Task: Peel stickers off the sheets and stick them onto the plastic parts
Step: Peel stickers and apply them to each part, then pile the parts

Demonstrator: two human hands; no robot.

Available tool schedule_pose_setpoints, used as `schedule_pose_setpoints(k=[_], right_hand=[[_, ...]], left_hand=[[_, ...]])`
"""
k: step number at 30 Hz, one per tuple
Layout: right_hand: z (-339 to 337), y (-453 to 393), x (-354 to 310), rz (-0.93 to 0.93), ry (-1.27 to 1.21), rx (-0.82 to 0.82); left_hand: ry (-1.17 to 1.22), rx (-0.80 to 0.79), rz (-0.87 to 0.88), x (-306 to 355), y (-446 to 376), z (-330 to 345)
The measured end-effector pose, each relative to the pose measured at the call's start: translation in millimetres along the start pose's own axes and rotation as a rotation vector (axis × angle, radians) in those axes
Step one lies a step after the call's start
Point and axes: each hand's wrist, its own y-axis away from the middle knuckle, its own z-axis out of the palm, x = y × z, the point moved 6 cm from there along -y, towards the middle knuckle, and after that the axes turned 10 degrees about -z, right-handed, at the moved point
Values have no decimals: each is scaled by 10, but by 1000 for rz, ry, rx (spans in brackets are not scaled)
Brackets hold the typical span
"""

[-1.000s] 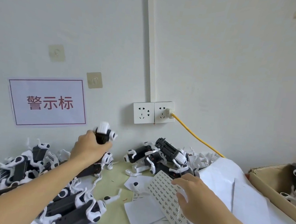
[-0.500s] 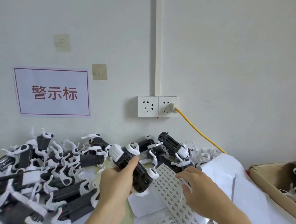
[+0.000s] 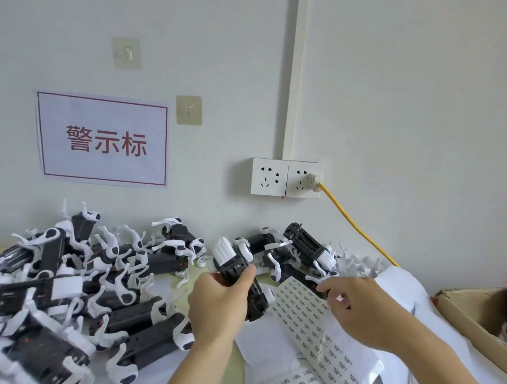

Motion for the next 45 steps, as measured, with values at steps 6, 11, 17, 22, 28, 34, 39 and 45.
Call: schedule_pose_setpoints(k=[6, 11, 17, 22, 28, 34, 39, 45], right_hand=[[-94, -69, -136, 213, 154, -247], [68, 1, -51, 401, 143, -321], [250, 51, -90, 381, 42, -104], [189, -15, -109, 325, -131, 36], [168, -48, -136, 279, -356, 115], [160, -35, -172, 315, -598, 266], [134, -71, -338, 194, -738, 346], [129, -88, -504, 24, -915, 320]], left_hand=[[-237, 23, 11, -40, -39, -7], [-371, 18, 15, -55, 6, -2], [-454, -10, 12, -84, -22, 53], [-382, -77, -38, -172, -77, 74], [-516, -73, 107, 3, 44, 35], [-671, 100, 528, 336, 452, 106], [-158, -141, 387, 364, 502, 170], [23, -137, 377, 352, 424, 121]])
